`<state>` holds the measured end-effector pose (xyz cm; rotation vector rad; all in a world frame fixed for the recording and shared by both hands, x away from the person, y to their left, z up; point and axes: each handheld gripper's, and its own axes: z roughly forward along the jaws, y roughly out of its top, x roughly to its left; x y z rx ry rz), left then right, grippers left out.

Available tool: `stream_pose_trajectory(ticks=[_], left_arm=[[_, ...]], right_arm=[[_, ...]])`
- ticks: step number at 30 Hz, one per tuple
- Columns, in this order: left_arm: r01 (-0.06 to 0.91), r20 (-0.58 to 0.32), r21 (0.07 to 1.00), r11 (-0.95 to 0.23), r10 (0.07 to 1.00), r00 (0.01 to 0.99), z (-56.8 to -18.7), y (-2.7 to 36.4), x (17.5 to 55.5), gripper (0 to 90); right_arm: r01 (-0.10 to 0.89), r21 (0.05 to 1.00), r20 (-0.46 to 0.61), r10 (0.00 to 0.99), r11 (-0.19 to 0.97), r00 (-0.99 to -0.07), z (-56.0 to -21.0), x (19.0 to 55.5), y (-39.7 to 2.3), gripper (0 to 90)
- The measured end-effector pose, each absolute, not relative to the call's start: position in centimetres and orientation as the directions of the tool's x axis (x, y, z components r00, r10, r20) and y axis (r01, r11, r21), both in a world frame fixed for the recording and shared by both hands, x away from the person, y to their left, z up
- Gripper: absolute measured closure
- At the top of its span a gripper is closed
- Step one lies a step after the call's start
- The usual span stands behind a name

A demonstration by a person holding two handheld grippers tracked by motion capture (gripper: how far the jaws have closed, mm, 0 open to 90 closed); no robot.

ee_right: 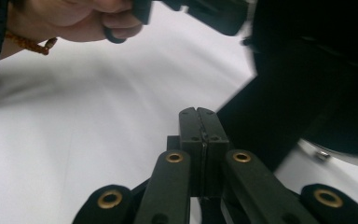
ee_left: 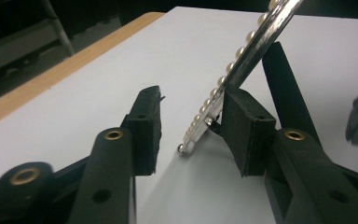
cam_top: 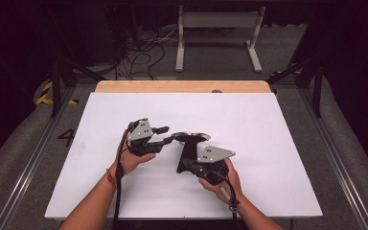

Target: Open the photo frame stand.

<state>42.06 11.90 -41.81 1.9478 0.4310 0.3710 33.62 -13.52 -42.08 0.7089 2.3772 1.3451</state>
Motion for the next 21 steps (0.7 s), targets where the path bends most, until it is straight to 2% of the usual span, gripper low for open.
stream_pose_trajectory(ticks=[2,8,10,13,17,19,21], left_arm=[[0.152,0.03,0.921,-0.36,0.454,0.891,-42.2,12.2,42.5,58.6],[0.154,0.02,0.918,-0.365,0.431,0.902,-42.3,13.1,42.4,54.6],[0.127,0.071,0.907,-0.402,0.444,0.893,-42.1,12.7,42.2,53.7],[0.099,0.115,0.895,-0.435,0.44,0.891,-42.0,11.3,41.9,47.6],[0.076,0.169,0.869,-0.489,0.437,0.884,-42.1,9.9,41.7,46.2],[0.078,0.166,0.875,-0.477,0.448,0.879,-42.2,9.8,41.8,46.7],[0.084,0.151,0.882,-0.463,0.448,0.881,-42.3,10.0,42.1,52.4]], right_arm=[[0.254,0.849,-0.059,0.56,0.463,-0.827,-42.7,33.4,-12.2,90.0],[0.241,0.847,-0.075,0.556,0.473,-0.827,-43.6,33.5,-10.8,90.0],[0.24,0.849,-0.079,0.563,0.471,-0.822,-43.7,33.5,-10.7,90.0],[0.254,0.847,-0.077,0.579,0.467,-0.811,-44.1,33.6,-10.4,90.0],[0.255,0.838,-0.081,0.572,0.483,-0.816,-44.6,33.5,-10.0,90.0],[0.253,0.836,-0.085,0.571,0.487,-0.816,-44.8,33.4,-9.8,90.0],[0.243,0.831,-0.101,0.566,0.5,-0.818,-44.9,33.2,-9.4,90.0]])
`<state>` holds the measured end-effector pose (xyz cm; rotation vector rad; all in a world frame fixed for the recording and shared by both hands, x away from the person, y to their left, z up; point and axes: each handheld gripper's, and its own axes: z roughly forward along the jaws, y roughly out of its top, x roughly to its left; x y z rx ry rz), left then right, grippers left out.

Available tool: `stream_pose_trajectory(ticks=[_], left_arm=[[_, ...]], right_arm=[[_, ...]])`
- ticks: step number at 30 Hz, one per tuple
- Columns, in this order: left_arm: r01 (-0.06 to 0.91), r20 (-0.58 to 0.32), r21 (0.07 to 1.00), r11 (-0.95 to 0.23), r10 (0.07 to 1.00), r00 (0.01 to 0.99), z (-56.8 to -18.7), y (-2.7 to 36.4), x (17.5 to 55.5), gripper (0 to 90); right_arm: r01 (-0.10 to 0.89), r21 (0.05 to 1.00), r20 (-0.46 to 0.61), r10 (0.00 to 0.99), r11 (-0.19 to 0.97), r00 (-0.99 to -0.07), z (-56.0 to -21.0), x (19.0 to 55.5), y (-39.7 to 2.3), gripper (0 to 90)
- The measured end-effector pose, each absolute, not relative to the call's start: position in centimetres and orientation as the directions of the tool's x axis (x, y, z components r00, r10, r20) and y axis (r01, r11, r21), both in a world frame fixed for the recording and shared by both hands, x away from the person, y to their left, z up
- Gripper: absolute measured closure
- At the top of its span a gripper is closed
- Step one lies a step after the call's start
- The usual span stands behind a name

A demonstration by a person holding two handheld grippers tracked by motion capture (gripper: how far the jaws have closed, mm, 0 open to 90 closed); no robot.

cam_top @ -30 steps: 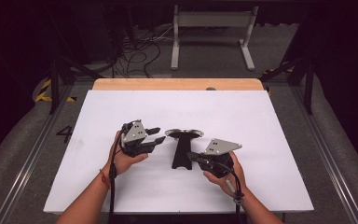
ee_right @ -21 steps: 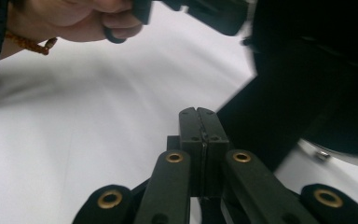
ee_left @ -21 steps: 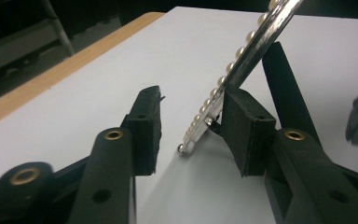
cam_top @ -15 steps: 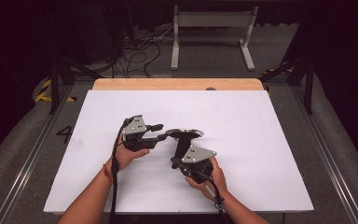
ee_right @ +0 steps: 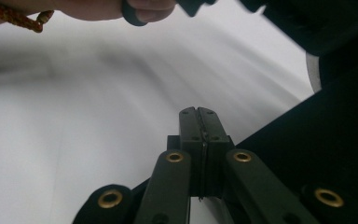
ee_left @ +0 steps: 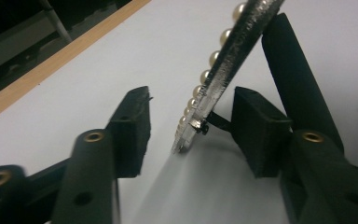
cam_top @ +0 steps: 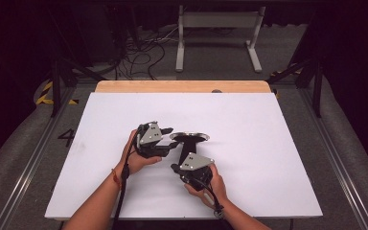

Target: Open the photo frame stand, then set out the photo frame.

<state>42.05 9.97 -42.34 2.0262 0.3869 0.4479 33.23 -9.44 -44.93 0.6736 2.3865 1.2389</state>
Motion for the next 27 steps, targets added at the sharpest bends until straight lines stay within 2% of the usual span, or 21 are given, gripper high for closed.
stream_pose_trajectory(ticks=[6,27], left_arm=[[0.074,0.156,0.878,-0.474,0.429,0.89,-42.32,10.14,41.84,68.7],[0.075,0.184,0.864,-0.498,0.452,0.873,-42.27,9.9,41.43,70.2]], right_arm=[[0.238,0.833,-0.11,0.571,0.499,-0.814,-44.94,33.5,-9.22,90.0],[0.262,0.825,-0.125,0.614,0.501,-0.78,-45.65,33.89,-8.55,89.7]])
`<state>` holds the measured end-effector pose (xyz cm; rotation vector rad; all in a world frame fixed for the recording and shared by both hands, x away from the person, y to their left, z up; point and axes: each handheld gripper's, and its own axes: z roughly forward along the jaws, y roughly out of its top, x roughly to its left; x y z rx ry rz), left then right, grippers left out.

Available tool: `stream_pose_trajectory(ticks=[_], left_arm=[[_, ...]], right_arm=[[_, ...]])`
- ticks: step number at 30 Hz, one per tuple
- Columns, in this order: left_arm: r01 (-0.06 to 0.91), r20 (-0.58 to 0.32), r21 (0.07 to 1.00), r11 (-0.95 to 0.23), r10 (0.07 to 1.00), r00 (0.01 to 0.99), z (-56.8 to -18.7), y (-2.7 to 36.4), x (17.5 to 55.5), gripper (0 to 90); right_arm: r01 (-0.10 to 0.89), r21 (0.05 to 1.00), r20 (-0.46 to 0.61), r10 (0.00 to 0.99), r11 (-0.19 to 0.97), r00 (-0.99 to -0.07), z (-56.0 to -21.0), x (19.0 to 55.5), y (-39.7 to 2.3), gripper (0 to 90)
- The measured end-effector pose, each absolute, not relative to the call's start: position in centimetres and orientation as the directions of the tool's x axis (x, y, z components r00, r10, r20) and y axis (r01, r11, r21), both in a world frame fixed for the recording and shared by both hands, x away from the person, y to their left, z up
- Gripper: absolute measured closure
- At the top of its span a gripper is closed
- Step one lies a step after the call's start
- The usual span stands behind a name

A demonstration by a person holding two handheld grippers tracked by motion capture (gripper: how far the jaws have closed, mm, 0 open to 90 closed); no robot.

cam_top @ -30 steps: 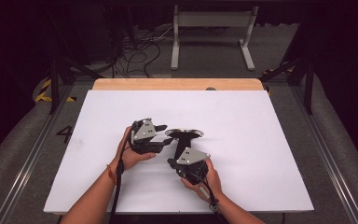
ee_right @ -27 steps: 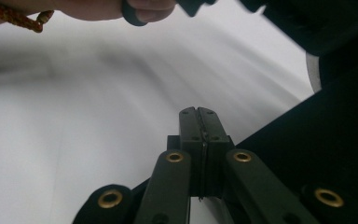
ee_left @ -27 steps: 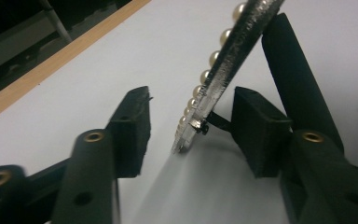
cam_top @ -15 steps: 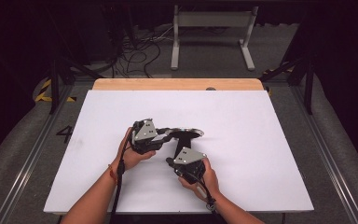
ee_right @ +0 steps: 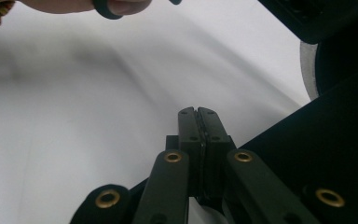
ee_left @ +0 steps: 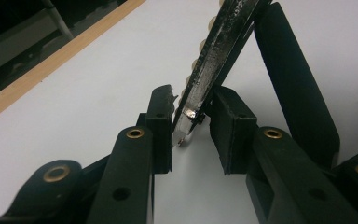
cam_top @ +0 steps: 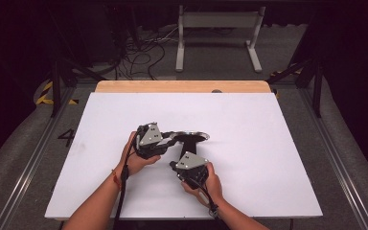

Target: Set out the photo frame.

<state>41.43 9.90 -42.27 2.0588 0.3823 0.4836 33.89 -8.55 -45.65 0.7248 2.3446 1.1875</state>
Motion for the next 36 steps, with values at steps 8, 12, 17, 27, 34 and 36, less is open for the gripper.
stream_pose_trajectory(ticks=[8,12,17,27,34,36], left_arm=[[0.08,0.199,0.852,-0.518,0.461,0.864,-42.2,9.7,41.0,70.9],[0.084,0.209,0.84,-0.536,0.464,0.861,-42.1,9.5,40.7,72.6],[0.088,0.225,0.83,-0.55,0.474,0.851,-41.9,9.1,40.2,74.4],[0.109,0.189,0.837,-0.537,0.47,0.862,-42.4,9.4,40.7,65.9],[0.11,0.192,0.824,-0.556,0.456,0.869,-43.1,9.6,41.5,60.6],[0.114,0.182,0.822,-0.558,0.447,0.876,-43.3,9.4,41.7,59.9]], right_arm=[[0.278,0.81,-0.147,0.638,0.516,-0.756,-46.3,33.9,-7.9,90.0],[0.299,0.799,-0.15,0.654,0.521,-0.741,-46.2,33.7,-8.2,90.0],[0.328,0.791,-0.132,0.668,0.516,-0.732,-46.1,33.6,-8.8,90.0],[0.363,0.803,-0.068,0.679,0.472,-0.731,-46.1,33.4,-9.8,90.0],[0.335,0.816,-0.094,0.68,0.471,-0.727,-45.9,33.1,-9.7,90.0],[0.326,0.819,-0.1,0.676,0.472,-0.73,-45.7,33.0,-9.6,90.0]])
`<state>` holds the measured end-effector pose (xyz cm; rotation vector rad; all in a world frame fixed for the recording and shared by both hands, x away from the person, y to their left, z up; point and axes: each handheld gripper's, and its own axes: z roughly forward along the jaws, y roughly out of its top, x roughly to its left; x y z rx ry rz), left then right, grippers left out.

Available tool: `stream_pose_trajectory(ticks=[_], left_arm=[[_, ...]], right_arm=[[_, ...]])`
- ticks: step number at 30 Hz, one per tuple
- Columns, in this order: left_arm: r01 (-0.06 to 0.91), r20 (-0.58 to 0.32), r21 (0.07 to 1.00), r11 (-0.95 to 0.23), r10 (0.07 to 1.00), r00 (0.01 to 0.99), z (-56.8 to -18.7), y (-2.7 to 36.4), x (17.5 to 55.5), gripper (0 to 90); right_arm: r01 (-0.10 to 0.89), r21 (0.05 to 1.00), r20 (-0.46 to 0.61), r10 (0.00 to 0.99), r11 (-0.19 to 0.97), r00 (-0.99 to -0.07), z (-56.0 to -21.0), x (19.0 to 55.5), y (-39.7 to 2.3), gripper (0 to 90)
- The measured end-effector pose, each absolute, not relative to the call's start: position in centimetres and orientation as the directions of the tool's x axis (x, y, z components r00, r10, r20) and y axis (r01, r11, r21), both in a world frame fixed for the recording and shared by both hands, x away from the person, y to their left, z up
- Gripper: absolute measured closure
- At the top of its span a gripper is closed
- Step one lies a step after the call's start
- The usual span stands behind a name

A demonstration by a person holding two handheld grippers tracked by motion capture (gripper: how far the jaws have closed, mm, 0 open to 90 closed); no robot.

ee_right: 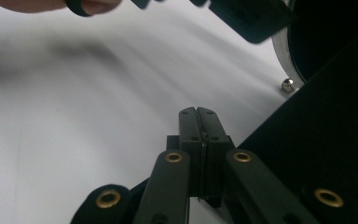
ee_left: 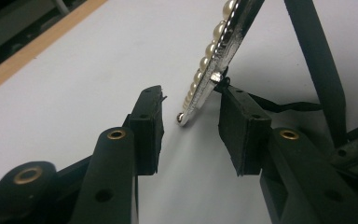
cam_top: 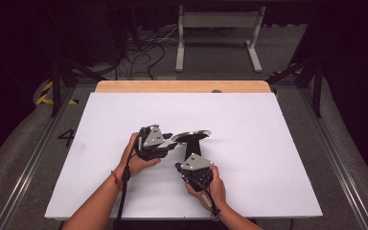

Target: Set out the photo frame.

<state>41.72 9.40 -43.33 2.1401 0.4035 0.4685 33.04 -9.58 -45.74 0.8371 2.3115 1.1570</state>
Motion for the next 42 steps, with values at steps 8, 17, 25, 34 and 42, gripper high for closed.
stream_pose_trajectory(ticks=[8,17,25,34,42], left_arm=[[0.115,0.192,0.809,-0.577,0.444,0.875,-44.3,7.9,42.2,69.1],[0.086,0.235,0.784,-0.615,0.422,0.876,-43.9,8.3,41.9,78.2],[0.071,0.254,0.772,-0.632,0.409,0.877,-43.8,8.2,41.3,80.4],[0.078,0.242,0.783,-0.617,0.418,0.876,-43.9,8.3,41.3,79.6],[0.076,0.234,0.788,-0.611,0.412,0.881,-43.9,8.5,41.4,79.9]], right_arm=[[0.308,0.822,-0.13,0.686,0.478,-0.716,-45.7,33.2,-9.1,90.0],[0.322,0.846,-0.104,0.724,0.425,-0.682,-45.6,33.3,-9.9,90.0],[0.343,0.846,-0.078,0.732,0.408,-0.677,-45.3,33.3,-11.1,90.0],[0.321,0.857,-0.077,0.716,0.404,-0.694,-44.8,33.2,-11.1,90.0],[0.335,0.844,-0.096,0.732,0.419,-0.674,-45.3,33.6,-10.7,90.0]])
